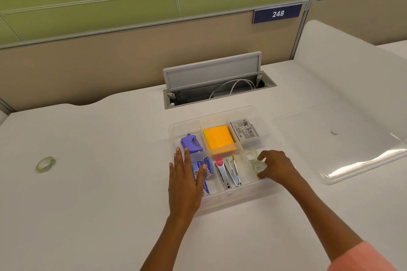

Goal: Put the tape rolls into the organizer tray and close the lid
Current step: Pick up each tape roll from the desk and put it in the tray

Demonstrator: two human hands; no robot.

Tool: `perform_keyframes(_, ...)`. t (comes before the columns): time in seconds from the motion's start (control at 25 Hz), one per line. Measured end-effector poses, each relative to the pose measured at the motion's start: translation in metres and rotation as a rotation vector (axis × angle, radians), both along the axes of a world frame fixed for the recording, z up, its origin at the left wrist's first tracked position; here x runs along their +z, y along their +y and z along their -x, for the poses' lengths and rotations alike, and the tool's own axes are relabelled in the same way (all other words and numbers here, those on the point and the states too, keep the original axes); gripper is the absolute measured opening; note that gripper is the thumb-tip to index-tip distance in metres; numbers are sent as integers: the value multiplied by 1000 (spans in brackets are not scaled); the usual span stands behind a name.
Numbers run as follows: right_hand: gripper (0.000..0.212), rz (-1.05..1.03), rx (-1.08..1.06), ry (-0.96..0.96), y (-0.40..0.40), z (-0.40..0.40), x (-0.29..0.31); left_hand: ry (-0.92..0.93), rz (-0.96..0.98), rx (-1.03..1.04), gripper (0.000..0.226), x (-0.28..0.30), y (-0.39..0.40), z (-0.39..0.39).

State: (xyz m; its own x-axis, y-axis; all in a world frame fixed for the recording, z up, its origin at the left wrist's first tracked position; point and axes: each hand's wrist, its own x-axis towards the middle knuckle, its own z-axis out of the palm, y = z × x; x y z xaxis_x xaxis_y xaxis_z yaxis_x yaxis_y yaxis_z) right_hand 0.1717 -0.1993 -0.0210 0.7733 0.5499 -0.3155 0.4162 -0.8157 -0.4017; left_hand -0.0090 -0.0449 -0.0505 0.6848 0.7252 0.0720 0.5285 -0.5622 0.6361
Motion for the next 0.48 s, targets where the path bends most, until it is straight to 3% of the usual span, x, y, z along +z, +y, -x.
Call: perform_keyframes(0.48,51,6,-15,22,-1,4,3,-16,0,-11,68,-3,3,1)
